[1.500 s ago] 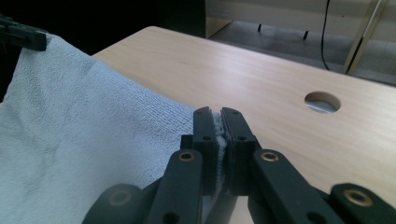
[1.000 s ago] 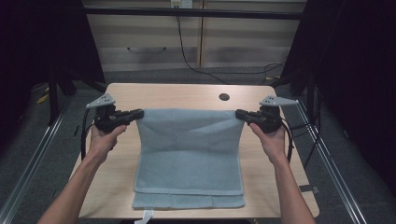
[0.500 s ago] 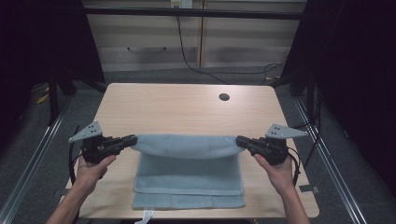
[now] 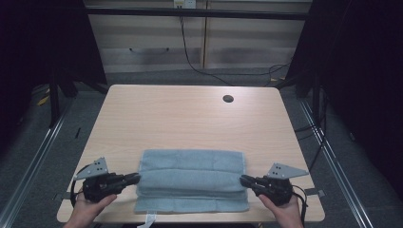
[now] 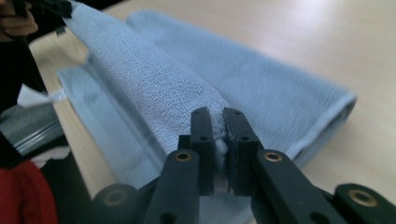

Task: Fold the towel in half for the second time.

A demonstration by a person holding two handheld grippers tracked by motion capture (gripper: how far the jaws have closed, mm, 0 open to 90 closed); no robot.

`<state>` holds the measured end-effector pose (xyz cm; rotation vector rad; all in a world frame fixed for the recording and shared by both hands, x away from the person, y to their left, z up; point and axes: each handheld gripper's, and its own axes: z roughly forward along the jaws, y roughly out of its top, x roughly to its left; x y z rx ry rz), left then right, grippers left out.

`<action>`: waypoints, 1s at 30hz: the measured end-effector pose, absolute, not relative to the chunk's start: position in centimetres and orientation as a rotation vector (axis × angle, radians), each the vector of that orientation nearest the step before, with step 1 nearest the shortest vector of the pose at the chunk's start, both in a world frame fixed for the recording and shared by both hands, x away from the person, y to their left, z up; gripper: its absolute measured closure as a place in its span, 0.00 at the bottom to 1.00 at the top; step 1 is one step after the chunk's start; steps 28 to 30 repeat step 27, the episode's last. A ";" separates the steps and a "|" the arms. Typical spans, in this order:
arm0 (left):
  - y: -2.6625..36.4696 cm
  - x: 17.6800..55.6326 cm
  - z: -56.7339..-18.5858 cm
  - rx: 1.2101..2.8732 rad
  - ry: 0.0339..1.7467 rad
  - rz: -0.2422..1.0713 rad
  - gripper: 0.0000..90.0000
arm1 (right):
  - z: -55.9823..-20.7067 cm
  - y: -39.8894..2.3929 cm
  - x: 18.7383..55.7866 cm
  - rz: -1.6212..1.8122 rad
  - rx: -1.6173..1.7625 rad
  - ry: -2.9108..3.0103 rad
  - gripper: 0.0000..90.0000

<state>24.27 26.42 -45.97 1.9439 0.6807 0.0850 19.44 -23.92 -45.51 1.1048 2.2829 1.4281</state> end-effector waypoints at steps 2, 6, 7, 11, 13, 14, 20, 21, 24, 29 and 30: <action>26.6 23.8 -46.8 1.969 0.688 0.059 0.94 | -46.4 -23.8 18.6 1.373 1.111 2.322 0.90; 26.9 23.3 -47.7 1.990 0.690 0.018 0.85 | -47.6 -24.3 17.2 1.358 1.145 2.351 0.80; 27.0 23.3 -47.5 1.982 0.687 0.022 0.83 | -47.6 -24.4 17.2 1.375 1.152 2.345 0.78; 27.4 24.2 -46.6 1.906 0.702 0.036 0.63 | -46.4 -25.0 17.7 1.433 1.162 2.240 0.65; 27.6 25.2 -46.2 1.898 0.731 0.068 0.54 | -45.3 -25.4 18.6 1.438 1.180 2.175 0.60; 27.7 25.7 -46.1 1.899 0.758 0.089 0.54 | -45.3 -25.4 18.6 1.438 1.180 2.175 0.60; 28.6 29.0 -47.2 1.922 0.904 0.203 0.41 | -45.9 -26.5 21.0 1.394 1.276 2.053 0.51; 28.9 29.1 -47.5 1.923 0.913 0.201 0.40 | -46.4 -26.8 21.3 1.389 1.296 2.046 0.51; 29.3 29.4 -48.7 1.944 0.970 0.256 0.38 | -47.8 -27.7 21.7 1.339 1.359 2.033 0.49; 29.8 29.5 -48.7 1.921 0.995 0.236 0.31 | -48.3 -28.3 21.7 1.313 1.389 2.017 0.45; 29.8 29.5 -48.7 1.921 0.995 0.236 0.31 | -48.3 -28.3 21.7 1.313 1.389 2.017 0.45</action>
